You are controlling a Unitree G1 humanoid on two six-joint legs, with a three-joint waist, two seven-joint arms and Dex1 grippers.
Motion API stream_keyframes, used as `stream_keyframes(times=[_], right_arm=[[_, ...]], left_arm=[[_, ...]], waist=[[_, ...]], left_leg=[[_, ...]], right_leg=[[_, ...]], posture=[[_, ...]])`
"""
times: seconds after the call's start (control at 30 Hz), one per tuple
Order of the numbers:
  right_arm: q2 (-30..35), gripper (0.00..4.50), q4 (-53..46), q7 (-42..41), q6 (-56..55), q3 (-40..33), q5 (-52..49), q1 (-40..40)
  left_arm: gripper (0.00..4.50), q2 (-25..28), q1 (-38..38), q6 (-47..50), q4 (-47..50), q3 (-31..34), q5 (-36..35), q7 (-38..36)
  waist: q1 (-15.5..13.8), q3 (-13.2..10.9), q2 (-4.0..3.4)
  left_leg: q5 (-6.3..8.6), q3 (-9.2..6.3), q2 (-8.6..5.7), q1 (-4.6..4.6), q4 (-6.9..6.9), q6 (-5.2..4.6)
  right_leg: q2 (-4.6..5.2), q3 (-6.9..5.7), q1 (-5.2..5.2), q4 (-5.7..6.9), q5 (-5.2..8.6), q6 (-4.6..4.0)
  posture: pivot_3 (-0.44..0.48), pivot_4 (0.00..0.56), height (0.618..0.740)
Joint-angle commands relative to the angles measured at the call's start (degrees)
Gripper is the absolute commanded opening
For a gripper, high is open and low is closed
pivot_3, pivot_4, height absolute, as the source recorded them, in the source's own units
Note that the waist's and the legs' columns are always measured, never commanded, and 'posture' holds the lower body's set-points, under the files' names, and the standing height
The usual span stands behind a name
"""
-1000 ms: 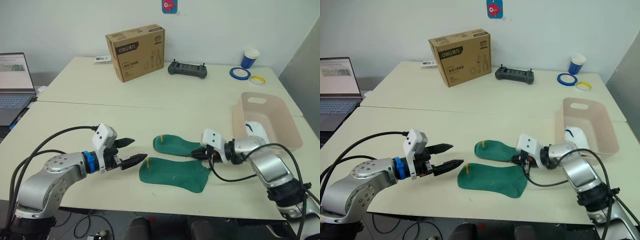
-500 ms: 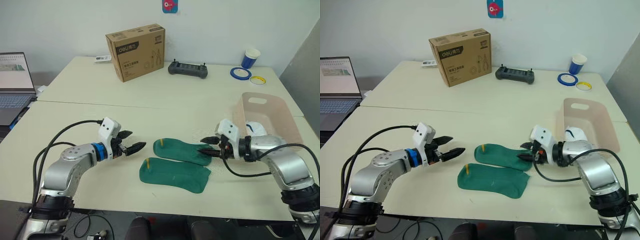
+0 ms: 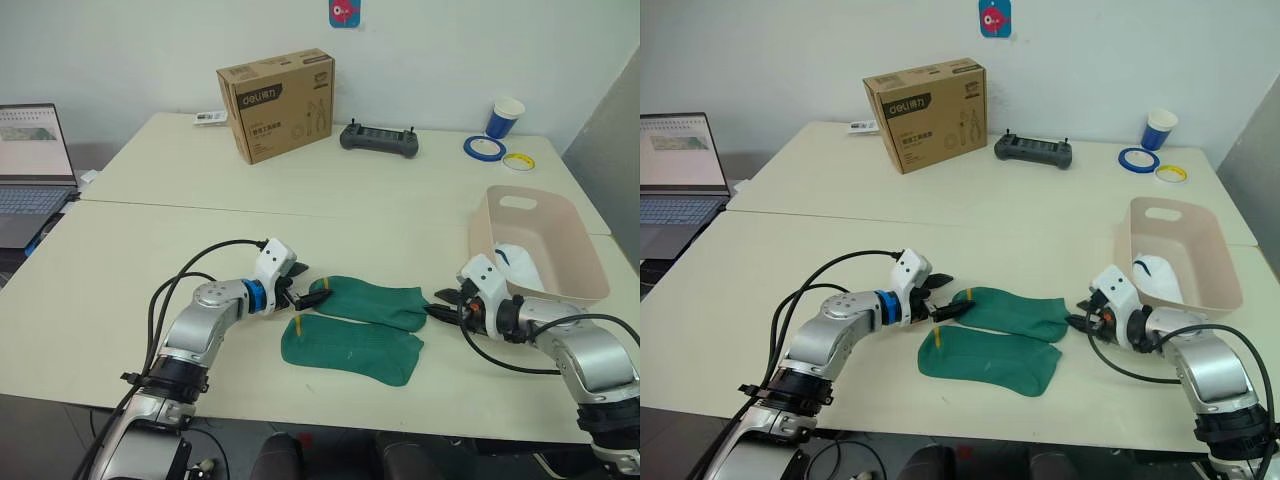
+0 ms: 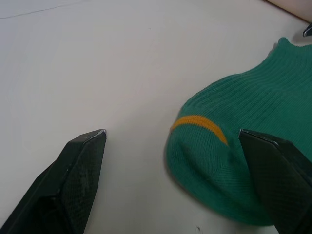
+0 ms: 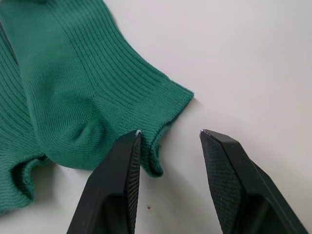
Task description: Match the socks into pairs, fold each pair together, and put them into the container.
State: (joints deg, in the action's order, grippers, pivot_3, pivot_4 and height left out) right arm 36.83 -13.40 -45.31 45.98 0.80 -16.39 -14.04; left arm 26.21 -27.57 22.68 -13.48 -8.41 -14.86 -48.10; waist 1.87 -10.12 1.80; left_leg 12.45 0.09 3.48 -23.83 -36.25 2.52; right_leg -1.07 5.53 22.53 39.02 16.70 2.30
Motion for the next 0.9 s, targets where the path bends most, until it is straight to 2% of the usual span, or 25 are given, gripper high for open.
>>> stream_keyframes(times=[0.03,0.3,0.43,0.5,0.7,0.9], right_arm=[[-0.35,2.09,-1.50,0.07,2.33,-2.09,-3.21,-0.49],[0.34,2.09,-0.42,0.22,5.19,-1.54,-5.88,-1.43],[-0.52,0.77,1.24,0.81,4.13,-3.05,-6.57,-2.81],[-0.80,0.09,1.61,0.86,4.24,-3.67,-7.19,-3.61],[-0.85,0.04,1.74,0.21,6.92,-5.63,-10.98,-5.76],[0.33,0.04,-0.65,-1.16,17.67,-11.33,-21.63,-9.34]], left_arm=[[3.71,-0.65,0.06,-0.03,-0.80,-0.30,0.35,-1.31],[1.30,-1.12,0.36,0.33,-0.07,-0.42,0.41,-2.26],[0.02,-1.51,-0.12,0.48,0.29,0.21,0.40,-2.12],[0.00,-1.40,-0.38,0.50,0.33,0.74,0.26,-2.25],[0.00,-0.74,-1.03,1.92,2.11,2.72,-1.38,-2.66],[0.00,2.48,0.85,14.50,14.35,7.60,-9.15,-3.21]], waist=[[0.00,0.00,0.00],[0.00,0.00,0.00],[0.00,0.00,0.00],[0.00,0.00,0.00],[0.01,0.00,0.00],[0.11,-0.01,0.01]], left_leg=[[0.00,0.00,0.00,0.00,0.00,0.00],[0.00,-0.01,0.00,-0.02,-0.01,0.00],[0.00,0.00,-0.01,-0.02,-0.03,0.00],[0.00,-0.01,0.00,-0.01,-0.03,0.00],[0.00,-0.01,0.00,-0.02,-0.04,0.00],[0.00,-0.03,0.02,-0.07,-0.03,0.00]], right_leg=[[0.00,0.01,0.00,0.00,0.00,0.00],[0.01,-0.01,-0.02,-0.02,-0.01,-0.02],[0.01,0.00,-0.02,-0.02,0.00,0.03],[0.00,0.00,-0.02,-0.01,-0.01,0.03],[0.00,0.00,-0.02,-0.01,-0.03,0.02],[-0.01,0.00,0.01,-0.01,-0.05,-0.02]], posture=[[0.000,0.150,0.740],[0.000,0.150,0.740],[0.000,0.150,0.740],[0.000,0.150,0.740],[0.000,0.150,0.740],[0.000,0.150,0.740]])
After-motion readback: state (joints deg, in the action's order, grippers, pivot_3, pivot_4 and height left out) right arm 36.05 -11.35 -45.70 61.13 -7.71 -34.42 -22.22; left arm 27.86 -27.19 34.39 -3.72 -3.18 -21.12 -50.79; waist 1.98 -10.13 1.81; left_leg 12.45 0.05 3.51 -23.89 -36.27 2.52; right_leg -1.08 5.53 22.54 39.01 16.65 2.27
